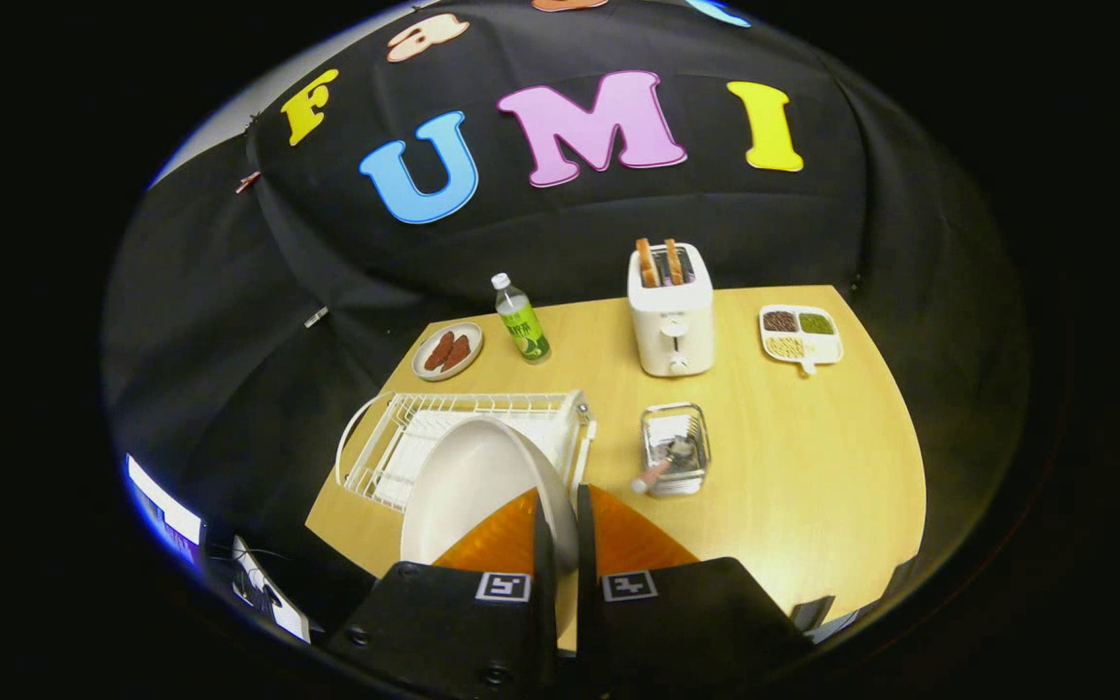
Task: Take the plate from the dish rack, then take the spoon from the basket and place it into the plate.
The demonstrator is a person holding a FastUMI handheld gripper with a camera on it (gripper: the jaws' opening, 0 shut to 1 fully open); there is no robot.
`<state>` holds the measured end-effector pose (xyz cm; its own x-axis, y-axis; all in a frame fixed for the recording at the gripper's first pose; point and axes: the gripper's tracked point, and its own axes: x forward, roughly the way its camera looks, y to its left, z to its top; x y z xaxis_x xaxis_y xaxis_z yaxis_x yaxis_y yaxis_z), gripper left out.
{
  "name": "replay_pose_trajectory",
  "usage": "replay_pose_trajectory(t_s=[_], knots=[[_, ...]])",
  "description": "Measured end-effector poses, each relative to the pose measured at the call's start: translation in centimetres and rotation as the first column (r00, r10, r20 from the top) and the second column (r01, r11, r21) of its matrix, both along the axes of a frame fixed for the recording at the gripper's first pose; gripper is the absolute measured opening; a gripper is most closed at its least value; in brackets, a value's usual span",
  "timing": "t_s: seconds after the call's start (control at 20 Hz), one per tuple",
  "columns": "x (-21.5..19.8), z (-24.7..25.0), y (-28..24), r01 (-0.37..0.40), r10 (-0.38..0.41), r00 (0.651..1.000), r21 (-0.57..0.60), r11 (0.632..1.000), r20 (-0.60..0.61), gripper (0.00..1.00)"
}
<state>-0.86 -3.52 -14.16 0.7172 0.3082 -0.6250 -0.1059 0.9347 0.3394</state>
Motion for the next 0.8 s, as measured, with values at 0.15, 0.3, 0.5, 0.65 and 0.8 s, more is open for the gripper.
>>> replay_pose_trajectory(t_s=[0.15,0.3,0.5,0.65,0.8], knots=[[-4.4,-4.3,-4.5,0.049,-0.046,0.996,0.042,0.998,-0.080,0.12],[-6.2,-9.1,-7.9,0.135,-0.123,0.979,0.065,0.989,-0.160,0.12],[-3.9,-15.4,-9.4,0.191,-0.161,0.959,0.110,0.975,-0.234,0.12],[-0.8,-18.8,-9.7,0.193,-0.160,0.955,0.114,0.975,-0.249,0.12],[0.9,-20.8,-9.2,0.174,-0.133,0.948,0.121,0.977,-0.288,0.13]])
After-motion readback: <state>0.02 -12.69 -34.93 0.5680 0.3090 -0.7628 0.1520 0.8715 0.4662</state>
